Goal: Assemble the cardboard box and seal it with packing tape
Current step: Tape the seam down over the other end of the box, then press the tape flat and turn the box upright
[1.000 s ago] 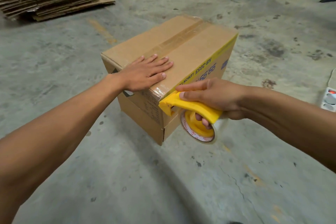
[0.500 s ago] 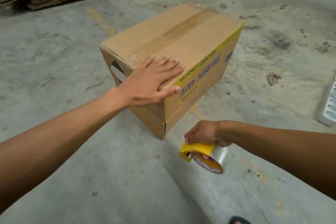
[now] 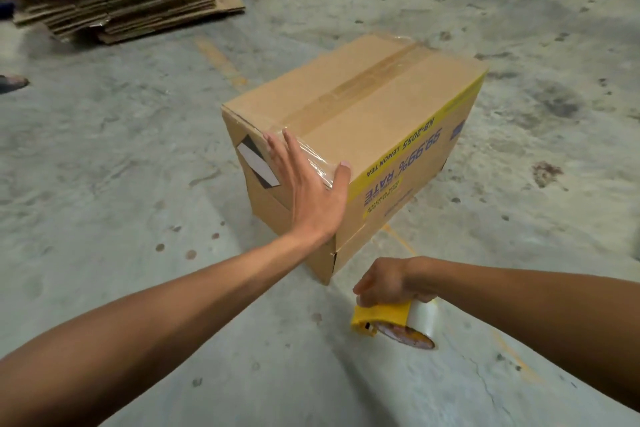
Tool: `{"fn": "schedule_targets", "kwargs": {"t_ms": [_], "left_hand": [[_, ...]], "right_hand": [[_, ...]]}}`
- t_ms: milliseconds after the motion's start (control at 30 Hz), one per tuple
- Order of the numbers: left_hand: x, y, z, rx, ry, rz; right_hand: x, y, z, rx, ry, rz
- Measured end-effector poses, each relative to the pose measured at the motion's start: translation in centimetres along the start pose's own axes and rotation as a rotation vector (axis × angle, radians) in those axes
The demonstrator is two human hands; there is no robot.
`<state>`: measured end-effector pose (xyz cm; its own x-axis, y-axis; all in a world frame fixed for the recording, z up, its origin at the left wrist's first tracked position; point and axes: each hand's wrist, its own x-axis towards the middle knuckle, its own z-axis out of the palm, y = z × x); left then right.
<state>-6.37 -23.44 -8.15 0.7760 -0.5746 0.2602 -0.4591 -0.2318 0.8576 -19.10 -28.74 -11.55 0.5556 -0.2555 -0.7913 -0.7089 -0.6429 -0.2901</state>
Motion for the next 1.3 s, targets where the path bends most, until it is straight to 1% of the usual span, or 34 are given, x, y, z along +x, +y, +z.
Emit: {"fn": "schedule_targets", "kwargs": {"t_ms": [33,100,167,233,267,333,400,467,533,600,667,733,800,900,967,1033,1100,1133,1167,1200,1233,1300], "left_hand": [[0.0,0.1,0.0,0.004,-0.002,-0.019],[-0.1,0.2,-0.1,0.026,-0.007,-0.001],[-0.3,0.1,-0.2,0.035,-0.004,0.029],[-0.2,0.2,-0.1,0.021,-0.001,0.011],[-0.1,0.4,-0.1,0.007,-0.003,-0.031],[0.1,1.1,0.1,-0.039,-0.02,-0.18],[0.6,1.8,0.3,-0.088,-0.019,-0.306],[1.3,2.5,0.1,-0.107,0.027,-0.371],[2.8,2.9,-0.4,-0.109,0.116,-0.426],[4.5,2.8,-0.9,-0.108,0.195,-0.464],[5.5,2.4,-1.1,-0.116,0.221,-0.487],[5.8,2.1,-0.9,-0.129,0.218,-0.508],[5.8,1.7,-0.7,-0.144,0.198,-0.507],[6.0,1.3,-0.6,-0.156,0.172,-0.489],[6.1,1.1,-0.6,-0.159,0.157,-0.486],[6.1,0.9,-0.7,-0.153,0.157,-0.488],[6.3,0.6,-1.0,-0.158,0.162,-0.487],[6.5,0.4,-1.0,-0.169,0.171,-0.475],[6.6,0.2,-1.1,-0.182,0.181,-0.463],[6.7,0.1,-1.1,-0.189,0.196,-0.454],[6.6,0.1,-1.1,-0.197,0.208,-0.45],[6.6,0.2,-1.0,-0.207,0.223,-0.44]], "right_hand": [[0.1,0.0,0.1,0.005,0.007,-0.03],[0.4,-0.1,0.6,-0.005,-0.007,-0.103],[1.2,0.1,1.7,-0.189,-0.031,-0.172],[2.6,0.6,3.5,-0.4,-0.036,-0.27],[3.3,0.9,4.5,-0.471,-0.036,-0.33],[4.3,1.1,6.1,-0.573,-0.026,-0.428],[4.5,0.8,6.7,-0.613,-0.001,-0.462],[4.0,0.3,6.7,-0.64,0.0,-0.511],[4.4,0.3,7.3,-0.632,0.038,-0.646],[6.1,1.2,8.5,-0.617,0.096,-0.737],[7.5,2.4,9.0,-0.663,0.073,-0.798],[6.4,1.2,8.5,-0.652,0.006,-0.74],[4.8,-0.9,7.1,-0.703,-0.121,-0.584],[3.1,-4.4,2.8,-0.664,-0.182,-0.477],[1.3,-6.3,-1.3,-0.559,-0.203,-0.416],[-1.6,-7.5,-5.7,-0.404,-0.268,-0.361],[-5.3,-7.9,-10.3,-0.244,-0.303,-0.385],[-7.1,-7.7,-12.6,-0.172,-0.275,-0.429],[-8.2,-7.3,-14.7,-0.101,-0.19,-0.482],[-9.1,-6.8,-16.8,-0.022,-0.054,-0.533],[-9.2,-6.2,-18.5,0.068,0.12,-0.566],[-7.3,-4.9,-21.9,0.248,0.515,-0.558]]}}
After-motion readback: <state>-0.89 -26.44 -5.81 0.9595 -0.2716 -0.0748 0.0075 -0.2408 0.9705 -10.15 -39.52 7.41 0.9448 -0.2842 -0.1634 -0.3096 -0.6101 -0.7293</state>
